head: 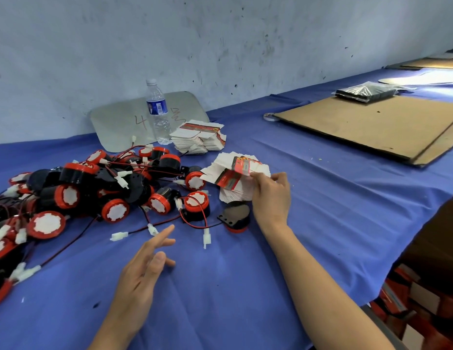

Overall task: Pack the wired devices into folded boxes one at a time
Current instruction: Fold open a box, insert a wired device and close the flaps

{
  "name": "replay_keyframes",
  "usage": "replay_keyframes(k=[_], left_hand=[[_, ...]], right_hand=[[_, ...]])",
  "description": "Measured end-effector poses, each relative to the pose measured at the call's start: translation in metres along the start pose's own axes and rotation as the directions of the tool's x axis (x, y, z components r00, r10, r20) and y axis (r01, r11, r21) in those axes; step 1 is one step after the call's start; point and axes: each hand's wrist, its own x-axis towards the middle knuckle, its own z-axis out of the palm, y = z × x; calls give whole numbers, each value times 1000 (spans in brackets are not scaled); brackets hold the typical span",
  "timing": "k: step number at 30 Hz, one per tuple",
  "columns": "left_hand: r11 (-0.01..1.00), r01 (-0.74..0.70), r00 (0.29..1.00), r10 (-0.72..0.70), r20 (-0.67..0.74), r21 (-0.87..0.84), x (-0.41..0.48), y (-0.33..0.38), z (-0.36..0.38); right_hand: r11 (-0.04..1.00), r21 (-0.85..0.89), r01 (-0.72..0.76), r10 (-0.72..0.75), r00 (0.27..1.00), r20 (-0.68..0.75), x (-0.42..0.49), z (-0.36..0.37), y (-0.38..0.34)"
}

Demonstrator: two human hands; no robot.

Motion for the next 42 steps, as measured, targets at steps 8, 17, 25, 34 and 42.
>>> replay_keyframes(k=[8,17,25,34,42], left_hand=[[1000,3,1000,-3,4,-10,-1,-2,1],[999,-28,995,24,-99,-39,2,-1,2],[964,-91,971,30,-237,-251,8,9,2],[975,-141,931,72,-358,-171,6,-1,3],[934,-352,835,281,-473,-65,6,-2,-1]], right_hand=[[897,400,-188,311,911,-269,8,-4,8],[-9,882,-471,2,882,471,7,-25,-10],[451,785,-425,-414,679,606,-36,-11,-48],[475,759,-445,-371,681,631,-42,-19,-58],[518,620,-589,-377,494,784,-56,4,-57]])
